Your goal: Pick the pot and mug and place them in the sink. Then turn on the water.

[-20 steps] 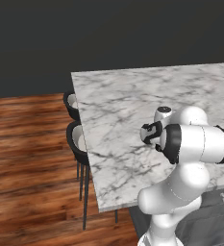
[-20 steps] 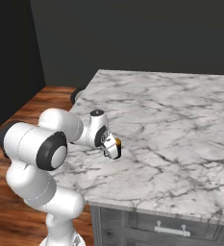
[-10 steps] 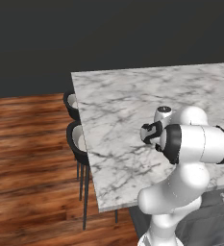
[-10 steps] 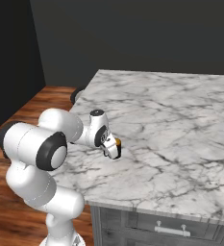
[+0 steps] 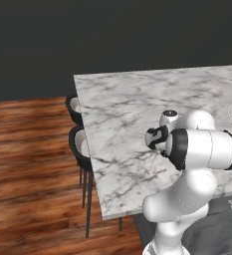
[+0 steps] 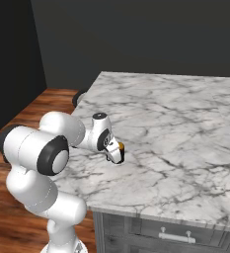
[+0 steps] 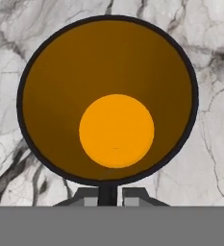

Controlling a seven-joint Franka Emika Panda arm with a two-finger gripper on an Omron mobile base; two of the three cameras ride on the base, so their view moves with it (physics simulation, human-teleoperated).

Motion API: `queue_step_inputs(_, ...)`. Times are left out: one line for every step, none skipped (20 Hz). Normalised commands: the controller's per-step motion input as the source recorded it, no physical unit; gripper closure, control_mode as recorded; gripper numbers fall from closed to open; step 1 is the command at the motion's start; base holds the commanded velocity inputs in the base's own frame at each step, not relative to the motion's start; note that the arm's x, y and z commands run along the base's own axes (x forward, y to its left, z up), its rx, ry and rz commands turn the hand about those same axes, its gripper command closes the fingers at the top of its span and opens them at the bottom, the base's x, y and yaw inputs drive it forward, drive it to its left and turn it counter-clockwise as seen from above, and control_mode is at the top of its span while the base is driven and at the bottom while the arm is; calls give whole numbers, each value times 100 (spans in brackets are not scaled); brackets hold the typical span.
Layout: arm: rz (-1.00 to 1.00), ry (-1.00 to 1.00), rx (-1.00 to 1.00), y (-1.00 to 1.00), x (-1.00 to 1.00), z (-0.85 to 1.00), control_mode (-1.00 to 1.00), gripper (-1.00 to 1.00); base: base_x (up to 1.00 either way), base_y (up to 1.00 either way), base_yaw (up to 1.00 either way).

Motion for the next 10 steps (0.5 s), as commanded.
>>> queue_step_inputs(0,1,0,0,0,0,-100,100,0,0,0)
queue_step_inputs(0,1,0,0,0,0,-100,100,0,0,0)
queue_step_inputs(0,1,0,0,0,0,-100,100,0,0,0)
queue_step_inputs(0,1,0,0,0,0,-100,100,0,0,0)
queue_step_inputs(0,0,0,0,0,0,-100,100,0,0,0)
queue_step_inputs(0,0,0,0,0,0,-100,100,0,0,0)
queue_step_inputs(0,1,0,0,0,0,-100,100,0,0,0)
queue_step_inputs(0,1,0,0,0,0,-100,100,0,0,0)
queue_step_inputs(-3,1,0,-3,0,0,-100,100,0,0,0)
queue_step_inputs(-4,0,0,-4,0,4,-100,100,0,0,0)
